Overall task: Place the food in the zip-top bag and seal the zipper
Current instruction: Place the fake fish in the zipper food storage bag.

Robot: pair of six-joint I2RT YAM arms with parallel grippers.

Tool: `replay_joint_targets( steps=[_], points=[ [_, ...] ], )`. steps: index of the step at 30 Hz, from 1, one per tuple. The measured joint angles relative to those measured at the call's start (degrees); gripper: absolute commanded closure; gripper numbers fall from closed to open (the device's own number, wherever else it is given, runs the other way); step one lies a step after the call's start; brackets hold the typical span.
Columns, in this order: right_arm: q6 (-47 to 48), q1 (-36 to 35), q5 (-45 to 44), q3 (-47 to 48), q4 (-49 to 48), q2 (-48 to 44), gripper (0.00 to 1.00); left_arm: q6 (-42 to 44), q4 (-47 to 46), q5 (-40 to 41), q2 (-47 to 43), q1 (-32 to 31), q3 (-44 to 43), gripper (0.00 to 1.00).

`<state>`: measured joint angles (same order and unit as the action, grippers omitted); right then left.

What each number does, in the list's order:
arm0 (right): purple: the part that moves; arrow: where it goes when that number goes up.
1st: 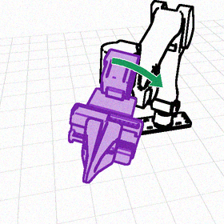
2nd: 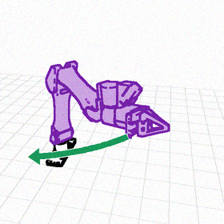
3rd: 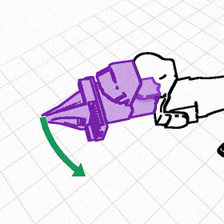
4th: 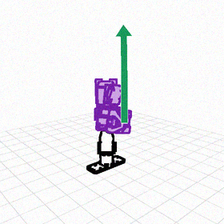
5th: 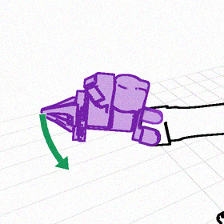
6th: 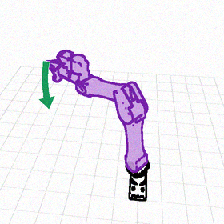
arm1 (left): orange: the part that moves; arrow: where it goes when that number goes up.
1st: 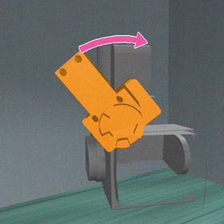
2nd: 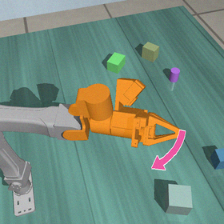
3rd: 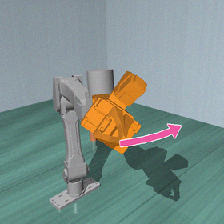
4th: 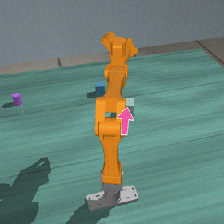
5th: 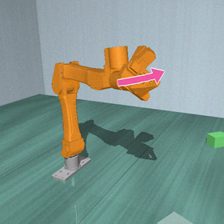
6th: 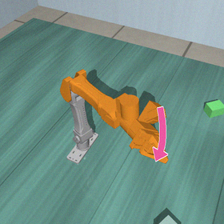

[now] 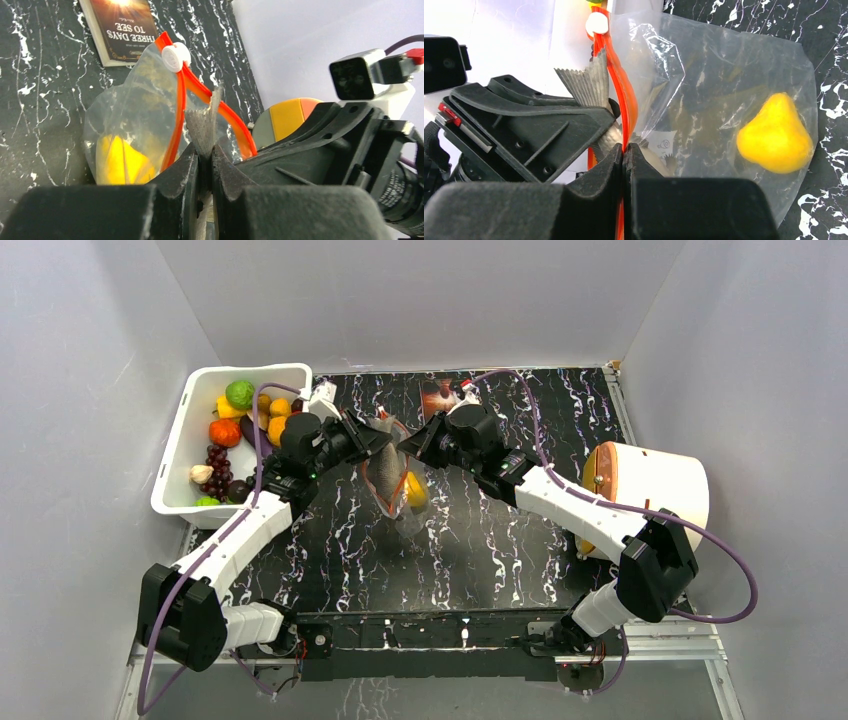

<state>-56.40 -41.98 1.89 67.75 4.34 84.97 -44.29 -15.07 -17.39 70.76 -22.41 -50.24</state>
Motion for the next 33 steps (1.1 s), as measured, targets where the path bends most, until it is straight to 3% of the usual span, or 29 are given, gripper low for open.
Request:
replay_joint_targets(
  steps=[21, 23, 26, 29, 33],
  points=[
    [0.85, -0.02, -1.86, 0.07, -0.46, 0.0, 1.0, 5.73, 5.33, 2.58, 3.34, -0.94, 0.07, 0.98],
    [1.05, -0.02, -1.77, 0.07, -0.48, 0.0, 1.0, 5.57, 4.76, 1.84, 3.34, -0.94, 0.07, 0.87],
    [1.88, -0.02, -1.7, 0.07, -0.46, 0.02, 1.0, 5.22, 4.07, 0.28, 3.41, -0.96, 0.07, 0.57],
    [3.34, 0.0, -1.68, 0.48, 0.07, 0.24, 1.0, 4.76, 4.68, -1.81, 3.72, -0.98, -0.72, 0.37],
    [6.23, 0.15, -1.79, 2.97, 1.9, 0.72, 1.0, 4.98, 8.24, -2.36, 3.76, -0.57, -3.08, 0.27]
  ],
)
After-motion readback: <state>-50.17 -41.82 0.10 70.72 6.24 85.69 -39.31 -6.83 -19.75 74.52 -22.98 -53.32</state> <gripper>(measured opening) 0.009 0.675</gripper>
